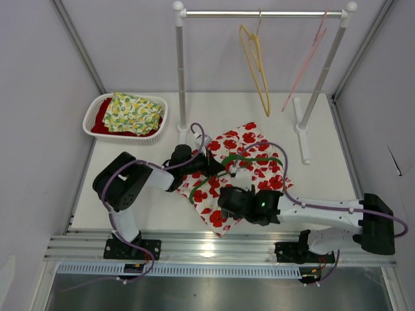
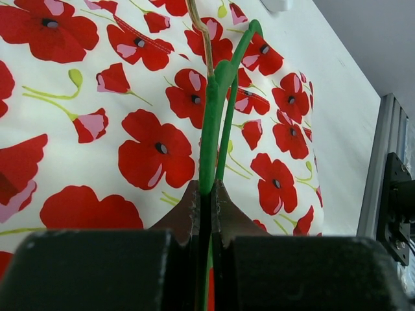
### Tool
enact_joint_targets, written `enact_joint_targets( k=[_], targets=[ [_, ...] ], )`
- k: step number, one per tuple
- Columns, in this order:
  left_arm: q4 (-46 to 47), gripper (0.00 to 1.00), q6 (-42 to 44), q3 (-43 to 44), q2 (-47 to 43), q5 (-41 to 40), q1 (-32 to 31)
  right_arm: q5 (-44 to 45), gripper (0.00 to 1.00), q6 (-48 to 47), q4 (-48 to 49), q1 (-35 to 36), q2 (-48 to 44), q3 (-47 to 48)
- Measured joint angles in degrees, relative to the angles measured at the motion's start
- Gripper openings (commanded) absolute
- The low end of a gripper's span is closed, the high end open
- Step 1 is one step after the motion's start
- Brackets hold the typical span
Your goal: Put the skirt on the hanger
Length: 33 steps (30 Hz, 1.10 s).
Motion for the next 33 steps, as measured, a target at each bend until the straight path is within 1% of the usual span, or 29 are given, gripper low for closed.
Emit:
enact_joint_targets(
  k=[2,3,5,8,10,12,15,19,23,29,30,31,32,33],
  targets=[
    [0.5,0.0,0.0,-0.7,-0.4,-0.4,0.0,0.9,0.7,0.9,-1.2,-6.2,-3.5,-0.7],
    [0.5,0.0,0.0,-0.9,-0.7,-0.6,0.0,0.9,0.67,1.1,-1.4,-9.4,-4.6,-1.1],
    [0.8,0.0,0.0,-1.6,-1.3,-1.1,0.0,0.9,0.65,1.6,-1.3,-17.6,-7.1,-3.0],
    [1.0,0.0,-0.1,-2.6,-2.4,-2.1,0.0,-0.1,0.61,2.1,0.3,-29.9,-11.1,-8.5],
    [1.2,0.0,-0.1,-3.2,-3.1,-2.5,0.0,-2.4,0.56,1.9,1.2,-37.8,-13.8,-12.4],
    [1.3,0.0,-0.1,-3.6,-3.7,-3.1,0.0,-3.6,0.56,1.8,1.7,-44.4,-15.0,-15.0],
    [1.7,0.0,-0.1,-4.0,-4.1,-3.7,0.0,-5.1,0.56,1.2,3.0,-51.1,-15.0,-16.9],
    [2.0,0.0,-0.4,-4.2,-4.1,-4.1,0.0,-7.4,0.56,-0.4,6.4,-58.1,-13.6,-17.5],
    [2.3,0.0,-0.5,-4.5,-4.1,-4.5,0.0,-8.6,0.56,-1.6,10.4,-62.9,-8.3,-17.5],
    [3.1,0.0,-0.5,-5.2,-4.4,-4.7,0.0,-9.6,0.55,-2.7,15.7,-65.5,-1.6,-17.3],
    [3.1,0.0,-0.5,-5.2,-4.4,-4.8,0.0,-9.8,0.51,-2.9,16.9,-65.8,-1.0,-17.3],
    [3.1,0.0,-0.5,-5.2,-4.4,-4.7,0.0,-9.8,0.51,-3.0,17.3,-66.1,-0.7,-17.3],
    [3.2,0.0,-0.5,-5.2,-4.4,-4.8,0.0,-9.9,0.47,-3.0,17.9,-66.4,-0.6,-17.3],
    [3.2,0.0,-0.5,-5.3,-4.4,-4.8,0.0,-9.9,0.46,-3.2,18.4,-66.7,-0.6,-17.3]
  ],
)
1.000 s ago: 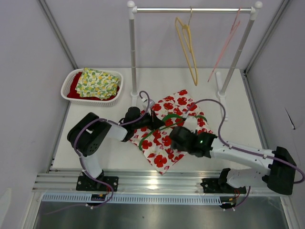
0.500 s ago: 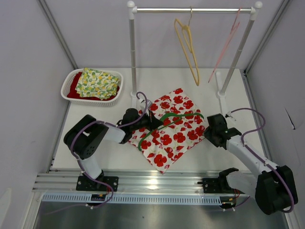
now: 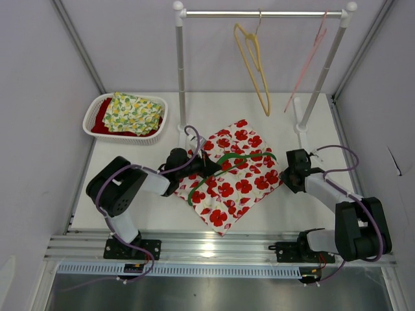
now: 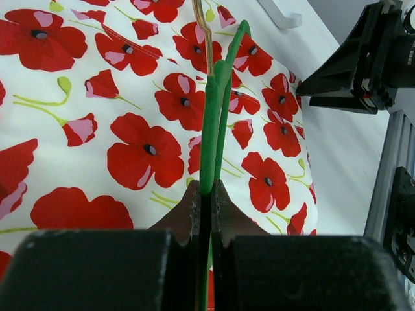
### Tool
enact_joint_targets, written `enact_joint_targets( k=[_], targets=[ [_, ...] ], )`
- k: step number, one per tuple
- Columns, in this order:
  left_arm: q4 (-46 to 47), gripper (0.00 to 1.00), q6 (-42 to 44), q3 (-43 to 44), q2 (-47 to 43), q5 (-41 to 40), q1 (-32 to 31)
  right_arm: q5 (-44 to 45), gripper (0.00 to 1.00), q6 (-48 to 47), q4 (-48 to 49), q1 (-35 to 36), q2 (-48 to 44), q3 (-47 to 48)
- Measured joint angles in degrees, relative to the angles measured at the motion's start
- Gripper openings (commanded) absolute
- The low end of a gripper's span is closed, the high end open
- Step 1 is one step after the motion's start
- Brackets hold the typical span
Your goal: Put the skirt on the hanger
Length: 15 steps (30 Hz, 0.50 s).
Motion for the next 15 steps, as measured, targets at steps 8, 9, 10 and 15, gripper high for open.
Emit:
enact_joint_targets(
  k=[8,9,10,15],
  targets=[
    [0.1,0.0,0.0,0.0,0.0,0.0,0.0,-0.2,0.55,-0.8,2.4,-1.0,-0.2,0.0],
    [0.1,0.0,0.0,0.0,0.0,0.0,0.0,-0.2,0.56,-0.9,2.7,-1.0,-0.2,0.0],
    [0.1,0.0,0.0,0.0,0.0,0.0,0.0,-0.2,0.56,-1.0,3.0,-1.0,-0.2,0.0],
    [0.1,0.0,0.0,0.0,0.0,0.0,0.0,-0.6,0.52,-1.0,4.9,-1.1,0.8,0.4]
  ],
)
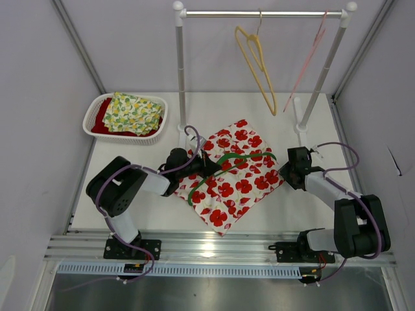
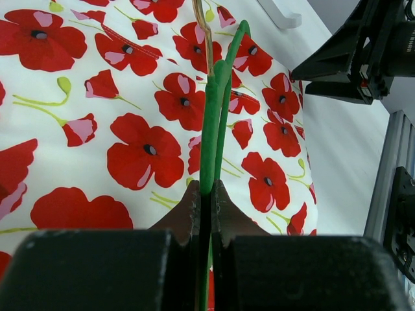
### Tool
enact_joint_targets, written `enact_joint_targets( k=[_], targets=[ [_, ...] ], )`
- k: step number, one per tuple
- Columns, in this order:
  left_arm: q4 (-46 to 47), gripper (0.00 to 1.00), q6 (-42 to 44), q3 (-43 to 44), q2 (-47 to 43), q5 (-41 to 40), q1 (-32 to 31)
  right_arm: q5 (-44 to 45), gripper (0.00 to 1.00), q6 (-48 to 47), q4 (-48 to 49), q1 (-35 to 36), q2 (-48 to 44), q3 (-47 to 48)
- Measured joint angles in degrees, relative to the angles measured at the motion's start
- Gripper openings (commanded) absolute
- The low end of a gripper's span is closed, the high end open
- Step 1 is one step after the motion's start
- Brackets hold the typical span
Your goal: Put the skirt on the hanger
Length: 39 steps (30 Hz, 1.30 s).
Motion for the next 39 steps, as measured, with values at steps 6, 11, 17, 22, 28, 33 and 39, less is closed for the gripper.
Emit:
enact_joint_targets(
  k=[6,11,17,22,28,33,39],
  targets=[
    [0.0,0.0,0.0,0.0,0.0,0.0,0.0,-0.5,0.28,-0.3,1.9,-0.5,3.4,0.5],
    [0.0,0.0,0.0,0.0,0.0,-0.1,0.0,-0.5,0.06,-0.9,2.1,-1.0,3.5,0.5],
    [0.0,0.0,0.0,0.0,0.0,-0.7,0.0,-0.1,0.0,-1.7,2.0,-1.1,3.1,0.5],
    [0.2,0.0,0.0,-0.9,-0.8,-2.0,0.0,0.0,0.0,-2.2,1.8,-1.2,0.7,0.3],
    [0.2,0.0,-0.4,-1.8,-1.9,-4.3,0.0,0.3,0.0,-3.0,0.8,-1.2,-2.0,-0.6],
    [0.3,0.0,-1.0,-1.9,-2.4,-5.7,0.0,0.4,0.0,-3.2,0.0,-1.2,-4.5,-1.7],
    [0.3,0.0,-1.5,-1.9,-2.5,-7.3,-0.6,0.4,0.0,-3.8,-0.6,-1.3,-4.7,-2.6]
  ],
)
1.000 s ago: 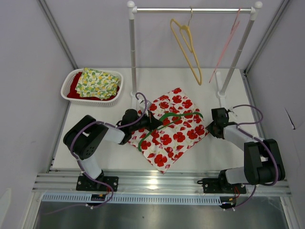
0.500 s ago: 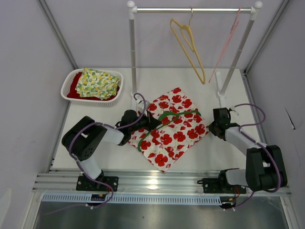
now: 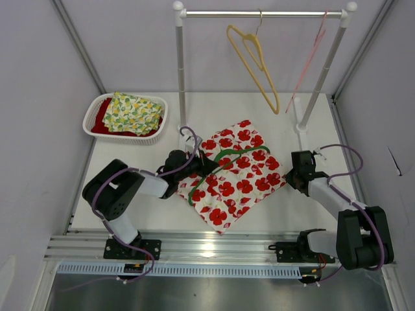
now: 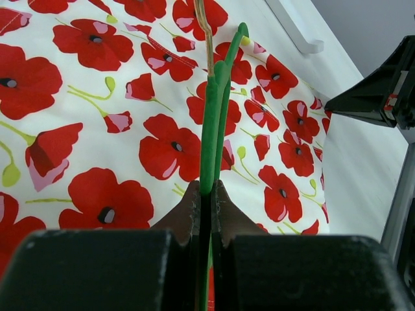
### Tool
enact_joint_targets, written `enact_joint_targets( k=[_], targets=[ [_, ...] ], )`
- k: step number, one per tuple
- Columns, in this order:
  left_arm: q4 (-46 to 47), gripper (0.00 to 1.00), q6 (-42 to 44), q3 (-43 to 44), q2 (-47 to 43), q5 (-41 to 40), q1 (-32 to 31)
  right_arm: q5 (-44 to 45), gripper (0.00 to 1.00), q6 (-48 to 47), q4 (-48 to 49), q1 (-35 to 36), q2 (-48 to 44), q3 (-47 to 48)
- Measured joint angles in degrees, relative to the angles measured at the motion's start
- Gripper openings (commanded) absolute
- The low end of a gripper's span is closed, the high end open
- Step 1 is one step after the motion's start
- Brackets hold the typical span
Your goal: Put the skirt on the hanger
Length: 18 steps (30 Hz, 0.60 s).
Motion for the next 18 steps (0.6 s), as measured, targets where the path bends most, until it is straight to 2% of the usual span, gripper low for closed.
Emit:
enact_joint_targets(
  k=[18],
  targets=[
    [-4.5,0.0,1.2,0.3,-5.7,-1.8,-0.8,-2.6,0.0,-3.2,-0.3,-6.4,1.5,0.4]
  ],
)
